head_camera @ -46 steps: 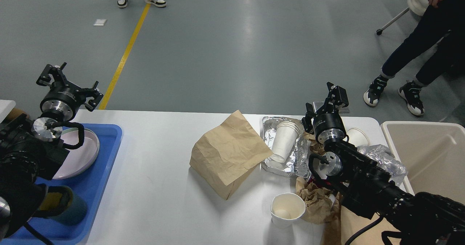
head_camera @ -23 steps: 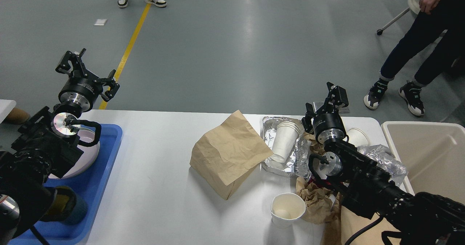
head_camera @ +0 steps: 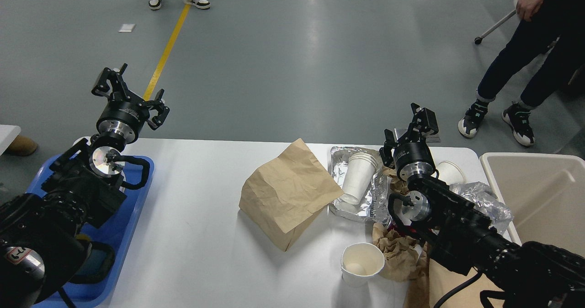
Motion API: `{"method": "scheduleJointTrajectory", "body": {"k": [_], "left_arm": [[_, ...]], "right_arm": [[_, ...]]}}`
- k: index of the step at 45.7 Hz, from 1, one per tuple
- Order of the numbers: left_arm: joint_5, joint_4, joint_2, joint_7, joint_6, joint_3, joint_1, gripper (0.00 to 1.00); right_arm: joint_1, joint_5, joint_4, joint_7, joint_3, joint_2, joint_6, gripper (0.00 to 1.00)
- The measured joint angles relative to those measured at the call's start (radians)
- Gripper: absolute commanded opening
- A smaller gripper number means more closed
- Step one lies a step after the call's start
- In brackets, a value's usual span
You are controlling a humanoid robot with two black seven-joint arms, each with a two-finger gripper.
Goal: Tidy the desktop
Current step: 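Release the plate and raise the left gripper above the tray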
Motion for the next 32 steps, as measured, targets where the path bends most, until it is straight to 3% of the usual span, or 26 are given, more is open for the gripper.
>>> {"method": "scheduleJointTrajectory", "body": {"k": [9,22,32], "left_arm": [[0.003,0.000,-0.037,-0.081,-0.003,0.003,0.067,0.96],[0.004,-0.003,-0.058,-0.103,-0.017,0.002,0.123,0.96],[0.003,-0.004,-0.064,-0.157,-0.052,0.002,0.139,0.96]], "right_arm": [[0.000,0.000,0.000,0.000,0.000,0.000,0.000,1.00],[0.000,0.000,0.000,0.000,0.000,0.000,0.000,1.00],[0.000,0.000,0.000,0.000,0.000,0.000,0.000,1.00]]}}
